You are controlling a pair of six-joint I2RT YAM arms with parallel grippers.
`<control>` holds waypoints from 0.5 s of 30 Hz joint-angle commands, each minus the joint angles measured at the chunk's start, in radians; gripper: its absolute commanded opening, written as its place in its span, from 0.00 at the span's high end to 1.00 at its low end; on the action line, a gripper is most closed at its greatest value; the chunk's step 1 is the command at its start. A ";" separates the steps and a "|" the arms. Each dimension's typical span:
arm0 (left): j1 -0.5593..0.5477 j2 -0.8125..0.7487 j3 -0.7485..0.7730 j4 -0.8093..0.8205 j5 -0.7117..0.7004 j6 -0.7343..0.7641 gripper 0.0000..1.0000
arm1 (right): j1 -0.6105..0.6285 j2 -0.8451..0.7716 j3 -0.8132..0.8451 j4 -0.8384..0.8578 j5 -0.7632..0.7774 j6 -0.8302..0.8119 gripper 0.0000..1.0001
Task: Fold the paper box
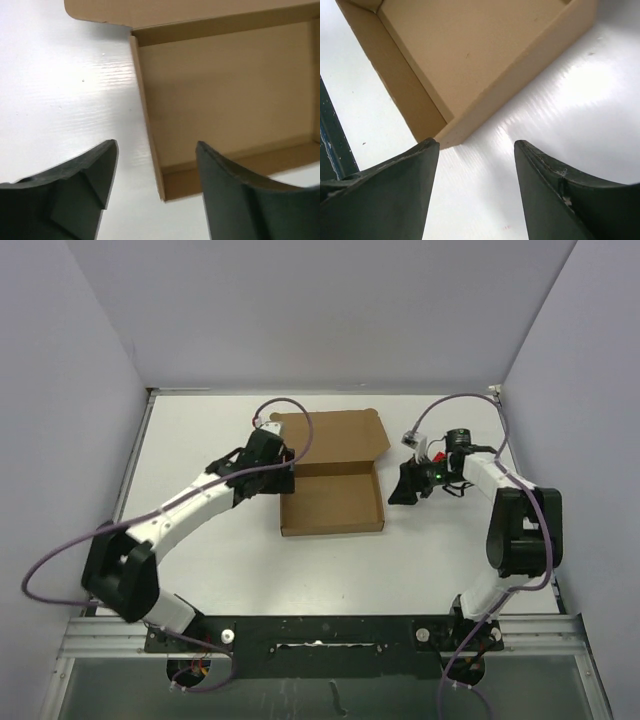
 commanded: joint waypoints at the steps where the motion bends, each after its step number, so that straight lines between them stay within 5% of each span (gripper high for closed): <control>1: 0.031 -0.325 -0.164 0.272 0.138 0.062 0.27 | -0.100 -0.153 0.012 -0.005 -0.117 -0.091 0.37; 4: 0.110 -0.499 -0.335 0.472 0.273 0.035 0.03 | -0.179 -0.228 -0.015 0.022 -0.133 -0.114 0.35; 10: 0.336 -0.718 -0.498 0.483 0.528 -0.065 0.02 | -0.250 -0.298 0.021 0.025 -0.077 -0.139 0.30; 15: 0.438 -0.804 -0.529 0.328 0.617 0.021 0.02 | -0.234 -0.189 0.163 -0.005 0.082 0.087 0.33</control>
